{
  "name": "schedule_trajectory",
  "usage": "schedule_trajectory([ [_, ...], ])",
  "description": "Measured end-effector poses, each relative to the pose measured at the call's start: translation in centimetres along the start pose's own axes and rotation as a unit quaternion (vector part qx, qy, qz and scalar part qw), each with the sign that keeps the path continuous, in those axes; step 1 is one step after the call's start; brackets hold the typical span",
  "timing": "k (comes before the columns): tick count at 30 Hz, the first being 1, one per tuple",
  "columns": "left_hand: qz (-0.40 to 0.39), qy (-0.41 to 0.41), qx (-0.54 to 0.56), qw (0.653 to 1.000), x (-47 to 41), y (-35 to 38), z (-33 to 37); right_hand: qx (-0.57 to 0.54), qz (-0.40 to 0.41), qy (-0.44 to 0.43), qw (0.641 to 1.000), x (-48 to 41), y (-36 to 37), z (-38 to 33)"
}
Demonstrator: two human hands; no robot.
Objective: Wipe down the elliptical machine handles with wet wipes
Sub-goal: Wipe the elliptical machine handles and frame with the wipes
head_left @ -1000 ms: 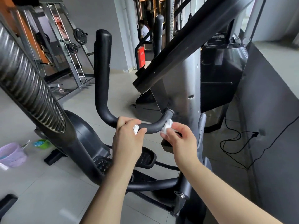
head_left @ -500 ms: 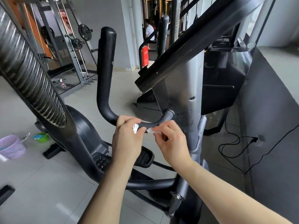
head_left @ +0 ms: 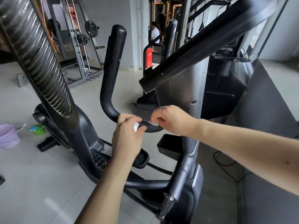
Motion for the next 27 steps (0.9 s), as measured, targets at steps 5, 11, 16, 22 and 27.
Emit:
schedule_trajectory([
  [5,0.01,0.001,0.014,1.0,0.1,0.1,-0.1,0.095,-0.04,-0.105,0.989,-0.9,-0.1,-0.3],
  [11,0.014,-0.009,0.015,1.0,0.1,0.0,-0.3,0.126,-0.088,-0.152,0.976,-1.2,0.1,-0.7],
  [16,0.017,-0.002,0.014,1.0,0.1,0.0,-0.2,0.098,-0.189,-0.076,0.974,-1.1,0.7,-0.2],
  [22,0.016,0.003,0.006,1.0,0.2,0.0,0.1,0.064,-0.21,-0.067,0.973,-1.0,0.6,0.3],
  [27,0.002,0.024,-0.07,0.997,0.4,0.2,1.3,0.211,-0.236,-0.078,0.945,-1.7,1.1,1.2],
])
Point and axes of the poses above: each hand's wrist, its own x-axis away from the middle knuckle, its own y-axis out of the palm, z = x × y, the point moved 9 cm from there along -x, towards the middle knuckle, and after that the axes turned 5 degrees about -y, right-handed, at the moved point
